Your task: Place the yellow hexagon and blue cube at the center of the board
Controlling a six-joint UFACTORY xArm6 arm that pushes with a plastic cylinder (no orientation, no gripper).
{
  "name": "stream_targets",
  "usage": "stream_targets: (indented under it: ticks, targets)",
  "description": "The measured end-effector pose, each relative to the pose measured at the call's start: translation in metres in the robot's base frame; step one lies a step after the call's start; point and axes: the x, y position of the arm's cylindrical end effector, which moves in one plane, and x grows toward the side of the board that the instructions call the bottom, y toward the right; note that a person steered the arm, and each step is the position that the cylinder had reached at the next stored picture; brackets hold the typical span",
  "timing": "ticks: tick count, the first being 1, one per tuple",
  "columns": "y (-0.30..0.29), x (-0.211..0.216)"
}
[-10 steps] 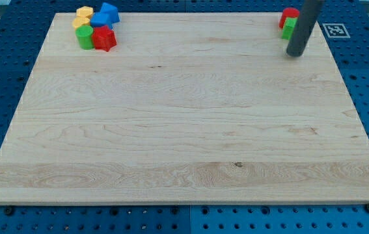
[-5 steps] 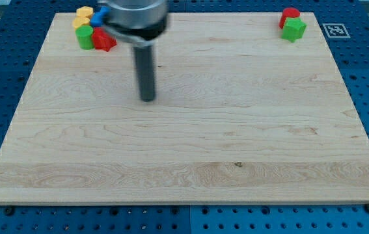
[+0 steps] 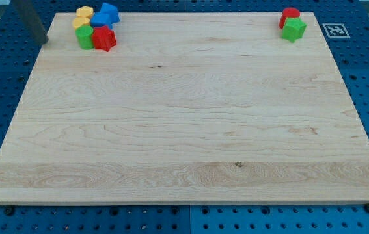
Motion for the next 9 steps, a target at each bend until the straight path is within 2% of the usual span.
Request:
stream_targets:
  ticks: [1,2,4,6,8,9]
  targets:
    - [0.000,-0.064]
    - [0.003,-0.066]
    - [0.089,-0.057]
    - [0.161,0.005]
    - [0.147,-0.024]
    - [0.152,-0.010]
